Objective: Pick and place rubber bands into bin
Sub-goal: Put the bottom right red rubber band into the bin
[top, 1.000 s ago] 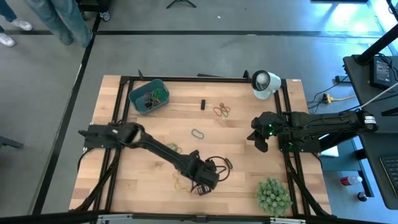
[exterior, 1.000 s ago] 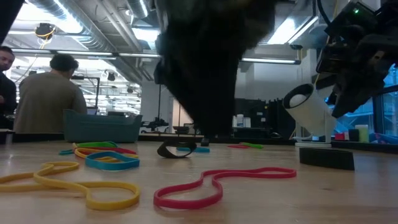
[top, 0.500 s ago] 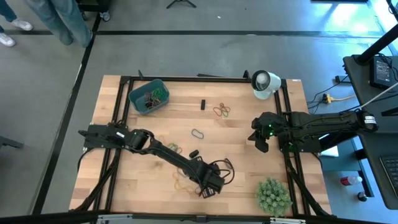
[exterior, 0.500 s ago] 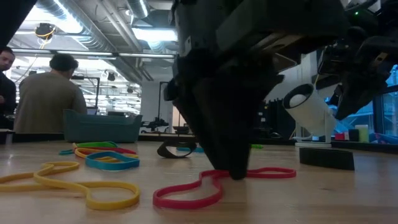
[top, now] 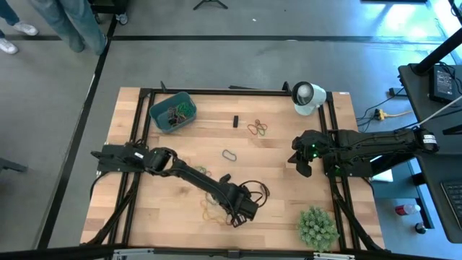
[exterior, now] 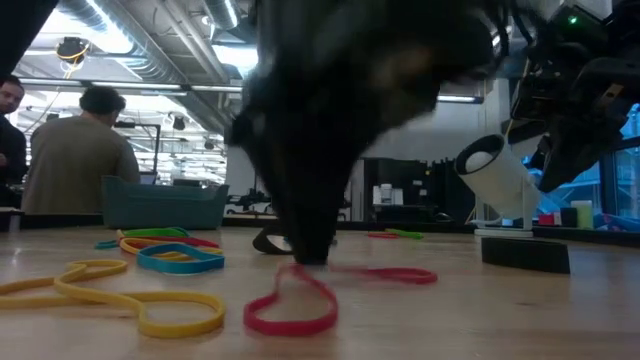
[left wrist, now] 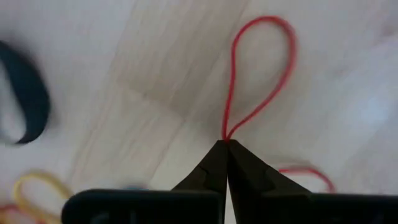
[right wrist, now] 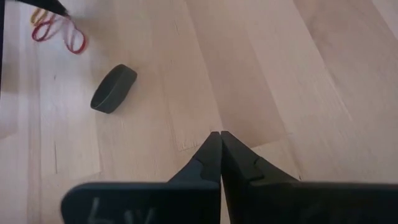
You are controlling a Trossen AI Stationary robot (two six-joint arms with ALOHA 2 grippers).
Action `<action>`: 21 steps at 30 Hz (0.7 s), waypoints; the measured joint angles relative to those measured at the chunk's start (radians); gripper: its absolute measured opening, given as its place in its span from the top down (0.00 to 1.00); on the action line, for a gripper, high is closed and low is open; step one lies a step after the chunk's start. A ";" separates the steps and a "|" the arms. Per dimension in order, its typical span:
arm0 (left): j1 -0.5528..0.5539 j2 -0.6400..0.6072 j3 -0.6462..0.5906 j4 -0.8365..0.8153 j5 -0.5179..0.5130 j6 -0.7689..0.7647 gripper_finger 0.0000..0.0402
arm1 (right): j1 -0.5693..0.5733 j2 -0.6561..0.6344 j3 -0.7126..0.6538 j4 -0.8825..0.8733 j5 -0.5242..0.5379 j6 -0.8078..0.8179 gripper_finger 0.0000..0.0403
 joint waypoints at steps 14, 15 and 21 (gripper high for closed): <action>0.181 -0.332 -0.021 -0.259 -0.154 0.067 1.00 | 0.000 0.000 0.000 0.031 0.000 0.007 0.99; 0.204 -0.357 -0.042 -0.268 -0.160 0.094 1.00 | 0.000 0.000 0.000 0.036 0.001 0.014 0.99; 0.365 -0.590 -0.258 -0.231 -0.187 0.248 1.00 | 0.000 0.000 0.000 0.069 0.002 0.053 0.99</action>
